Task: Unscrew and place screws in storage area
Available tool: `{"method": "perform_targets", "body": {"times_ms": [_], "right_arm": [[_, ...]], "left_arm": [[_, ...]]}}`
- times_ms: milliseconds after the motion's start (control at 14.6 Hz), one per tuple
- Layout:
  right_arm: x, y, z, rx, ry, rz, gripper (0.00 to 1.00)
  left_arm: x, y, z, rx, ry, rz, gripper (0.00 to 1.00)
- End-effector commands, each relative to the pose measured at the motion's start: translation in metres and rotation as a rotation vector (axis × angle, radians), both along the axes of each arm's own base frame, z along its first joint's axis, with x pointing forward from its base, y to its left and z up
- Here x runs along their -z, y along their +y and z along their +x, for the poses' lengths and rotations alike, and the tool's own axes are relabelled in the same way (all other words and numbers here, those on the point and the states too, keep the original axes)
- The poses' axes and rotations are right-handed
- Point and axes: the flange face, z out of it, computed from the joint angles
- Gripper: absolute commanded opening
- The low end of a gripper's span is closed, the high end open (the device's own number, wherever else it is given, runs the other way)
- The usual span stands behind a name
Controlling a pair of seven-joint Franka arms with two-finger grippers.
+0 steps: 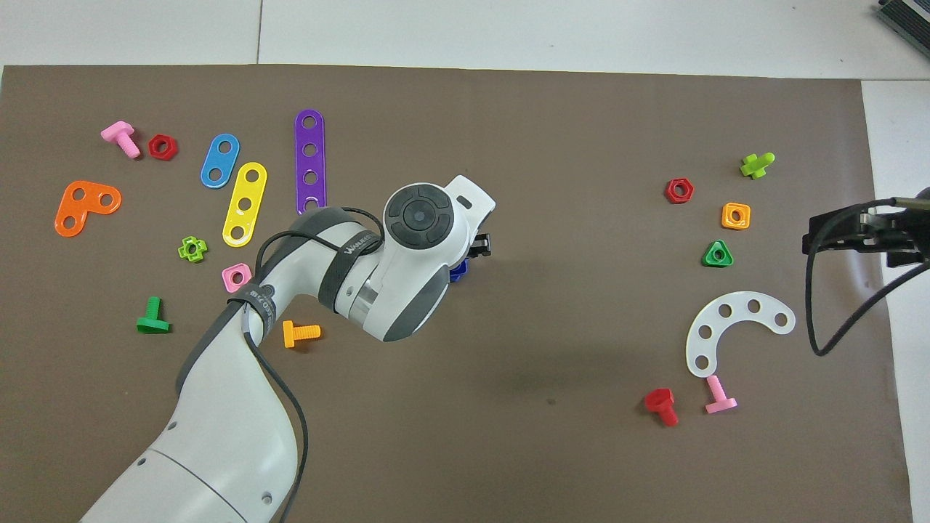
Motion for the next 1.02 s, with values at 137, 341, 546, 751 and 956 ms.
{"method": "perform_targets", "body": {"times_ms": [137,341,546,751,956], "right_arm": [[-0.003,0.000,-0.004,-0.018,0.006,0.006,1.00],[-0.003,0.000,-0.004,-0.018,0.006,0.006,1.00],[-0.003,0.000,-0.004,-0.018,0.006,0.006,1.00],[-0.003,0.000,-0.004,-0.018,0.006,0.006,1.00],[-0.003,0.000,-0.004,-0.018,0.006,0.006,1.00]], "left_arm": [[0.005,-0.007,-0.007,0.019,-0.031,0.034,0.85],[0.016,-0.011,-0.009,0.035,-0.025,0.057,0.84],[0.017,-0.013,-0.010,0.047,-0.027,0.083,0.84],[0.015,-0.014,-0.009,0.048,-0.021,0.093,0.84],[0.009,-0.015,-0.006,0.050,-0.024,0.099,0.82]]}}
